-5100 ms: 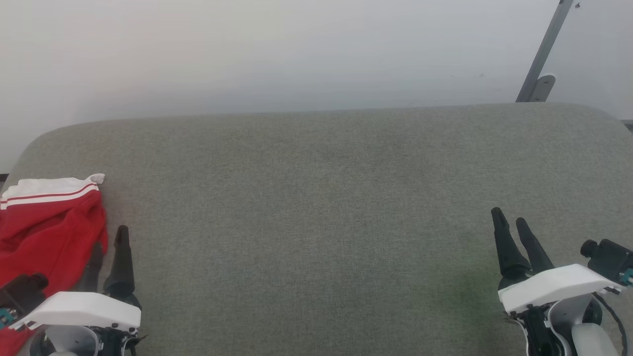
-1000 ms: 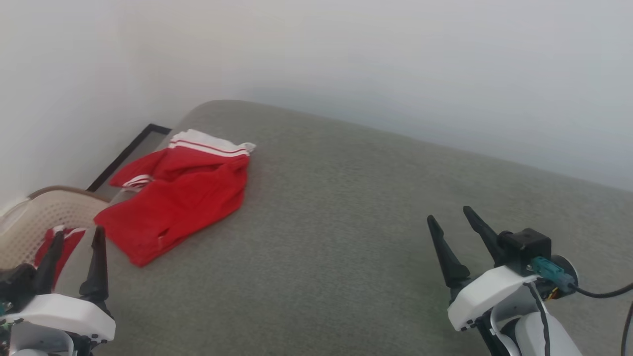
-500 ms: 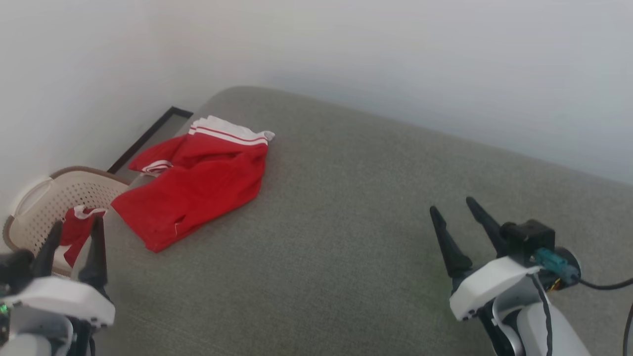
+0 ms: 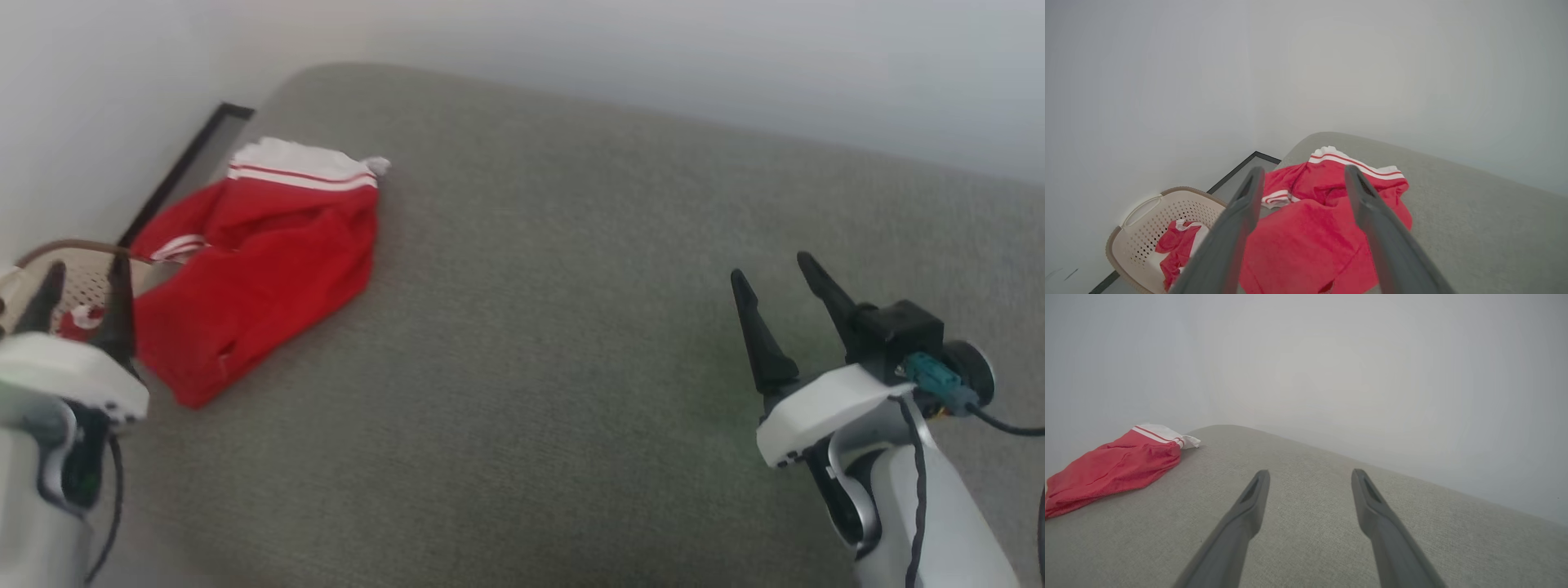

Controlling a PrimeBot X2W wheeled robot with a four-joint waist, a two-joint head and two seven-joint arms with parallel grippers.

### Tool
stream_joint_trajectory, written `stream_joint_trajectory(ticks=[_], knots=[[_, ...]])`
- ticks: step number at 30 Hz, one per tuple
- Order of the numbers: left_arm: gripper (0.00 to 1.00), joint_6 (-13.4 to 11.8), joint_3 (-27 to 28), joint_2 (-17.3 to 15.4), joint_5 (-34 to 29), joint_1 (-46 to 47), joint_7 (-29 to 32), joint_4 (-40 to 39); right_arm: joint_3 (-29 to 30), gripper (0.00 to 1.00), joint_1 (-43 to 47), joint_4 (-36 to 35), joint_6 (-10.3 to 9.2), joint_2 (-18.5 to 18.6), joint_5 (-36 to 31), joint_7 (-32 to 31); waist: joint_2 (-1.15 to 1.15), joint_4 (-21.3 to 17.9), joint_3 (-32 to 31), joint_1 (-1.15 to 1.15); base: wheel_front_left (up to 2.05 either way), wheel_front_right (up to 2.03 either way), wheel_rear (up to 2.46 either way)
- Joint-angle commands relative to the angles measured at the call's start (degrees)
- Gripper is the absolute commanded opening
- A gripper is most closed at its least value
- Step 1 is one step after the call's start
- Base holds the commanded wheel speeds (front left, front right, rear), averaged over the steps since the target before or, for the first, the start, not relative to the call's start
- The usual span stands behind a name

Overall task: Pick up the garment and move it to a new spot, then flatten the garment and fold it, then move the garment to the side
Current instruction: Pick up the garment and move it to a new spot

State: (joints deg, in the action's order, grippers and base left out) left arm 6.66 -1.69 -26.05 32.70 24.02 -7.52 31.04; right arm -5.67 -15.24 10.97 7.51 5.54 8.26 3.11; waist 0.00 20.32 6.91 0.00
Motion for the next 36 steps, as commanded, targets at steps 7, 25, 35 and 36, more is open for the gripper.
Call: stream_joint_trajectory(ticks=[7, 25, 35, 36], knots=[[1.00, 0.78, -4.56, -2.65, 4.55, 11.49, 0.28, 10.48, -0.21, 1.00, -3.37, -3.03, -0.04, -0.70, -3.16, -1.89, 0.00, -5.14, 9.39, 0.00, 0.00, 0.00, 0.00], [1.00, 0.81, -18.78, -6.06, 21.89, 29.64, 22.72, 31.17, -0.11, 1.00, -5.85, -13.49, -0.04, -0.60, -9.74, -8.39, 0.00, -8.52, 22.76, 0.00, 0.00, 0.00, 0.00], [1.00, 0.74, -24.01, -3.90, 23.73, 30.91, 32.43, 35.77, -0.20, 1.00, -6.10, -16.91, -0.04, -0.48, -10.63, -10.64, 0.00, -8.42, 24.78, 0.00, 0.00, 0.00, 0.00], [1.00, 0.74, -24.34, -3.82, 23.80, 30.94, 32.15, 36.45, -0.14, 1.00, -6.19, -17.09, -0.04, -0.49, -10.72, -10.86, 0.00, -8.40, 24.93, 0.00, 0.00, 0.00, 0.00]])
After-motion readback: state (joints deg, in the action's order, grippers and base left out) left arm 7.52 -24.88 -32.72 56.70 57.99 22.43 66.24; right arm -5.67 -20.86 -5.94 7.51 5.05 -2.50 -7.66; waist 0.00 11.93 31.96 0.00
